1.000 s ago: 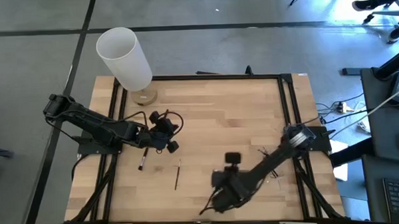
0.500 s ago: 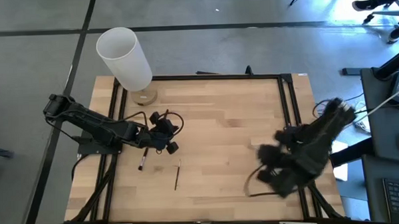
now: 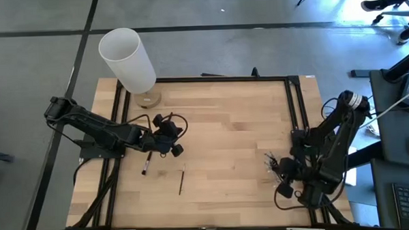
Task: Put items in baskets/containers
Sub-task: Put the black eyeshadow brush into the transparent organizer
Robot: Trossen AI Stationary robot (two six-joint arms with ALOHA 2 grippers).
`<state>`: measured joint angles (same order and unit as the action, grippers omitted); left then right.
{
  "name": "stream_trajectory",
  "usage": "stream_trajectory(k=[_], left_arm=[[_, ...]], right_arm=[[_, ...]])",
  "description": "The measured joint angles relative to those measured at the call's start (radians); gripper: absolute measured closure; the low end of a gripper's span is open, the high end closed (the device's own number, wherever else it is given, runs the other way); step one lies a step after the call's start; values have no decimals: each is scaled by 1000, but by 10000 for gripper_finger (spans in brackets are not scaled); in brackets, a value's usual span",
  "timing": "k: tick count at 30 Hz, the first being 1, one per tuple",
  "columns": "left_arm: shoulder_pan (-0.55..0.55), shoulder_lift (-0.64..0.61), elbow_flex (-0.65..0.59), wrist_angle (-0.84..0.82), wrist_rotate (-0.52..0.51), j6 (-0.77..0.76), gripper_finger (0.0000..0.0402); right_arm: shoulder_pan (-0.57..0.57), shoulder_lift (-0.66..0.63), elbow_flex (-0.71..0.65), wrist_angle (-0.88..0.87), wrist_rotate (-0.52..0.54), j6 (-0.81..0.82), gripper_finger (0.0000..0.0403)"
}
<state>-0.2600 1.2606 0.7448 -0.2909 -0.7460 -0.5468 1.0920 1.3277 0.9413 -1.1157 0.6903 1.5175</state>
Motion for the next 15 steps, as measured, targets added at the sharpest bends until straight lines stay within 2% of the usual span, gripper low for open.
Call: stream_trajectory(k=[6,15], left_arm=[[0,0,0,3,0,-16,382],[0,0,0,2,48,-68,382]], right_arm=[[5,3,-48,33,-1,1,370],[4,2,-48,18,-42,43,301]])
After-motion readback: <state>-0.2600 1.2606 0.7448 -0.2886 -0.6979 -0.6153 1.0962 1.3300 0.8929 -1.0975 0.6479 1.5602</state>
